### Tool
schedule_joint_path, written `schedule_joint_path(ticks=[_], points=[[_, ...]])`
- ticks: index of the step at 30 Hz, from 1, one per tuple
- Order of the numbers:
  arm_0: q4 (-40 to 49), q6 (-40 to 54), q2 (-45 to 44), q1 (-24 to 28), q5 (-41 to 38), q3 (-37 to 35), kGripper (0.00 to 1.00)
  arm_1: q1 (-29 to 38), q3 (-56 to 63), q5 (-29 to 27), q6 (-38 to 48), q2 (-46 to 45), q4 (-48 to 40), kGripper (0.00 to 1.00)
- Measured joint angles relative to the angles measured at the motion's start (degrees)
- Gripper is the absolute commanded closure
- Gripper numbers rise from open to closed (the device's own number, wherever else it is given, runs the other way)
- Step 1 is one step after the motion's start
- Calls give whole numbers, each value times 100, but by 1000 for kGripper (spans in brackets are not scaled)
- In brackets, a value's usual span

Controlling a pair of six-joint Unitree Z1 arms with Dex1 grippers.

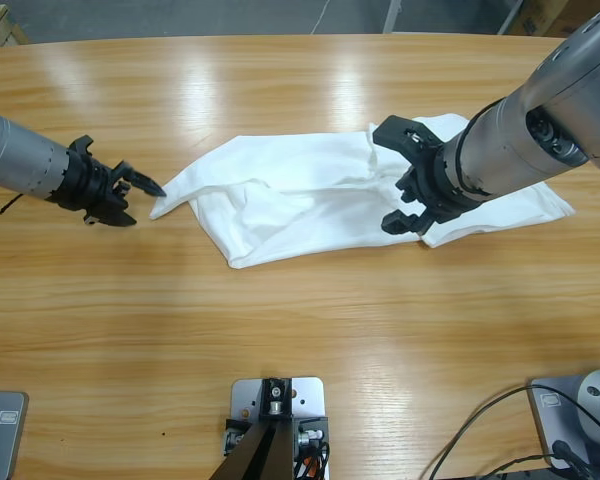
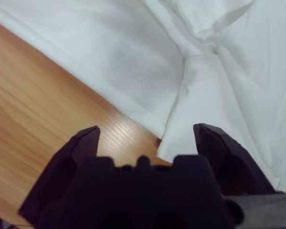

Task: Fold clothes

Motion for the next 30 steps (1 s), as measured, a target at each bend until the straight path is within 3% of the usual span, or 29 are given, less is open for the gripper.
schedule_joint_path(ticks=[9,10,12,30], points=[[-630,348,188,0,-193,175,755,0,41,0,0,22,-17,197],[-649,352,207,0,-198,178,803,0,41,0,0,22,-17,197],[-674,362,240,0,-209,182,994,0,42,0,0,22,-26,197],[-916,571,235,-268,-362,-298,1000,0,79,0,5,27,-73,197]])
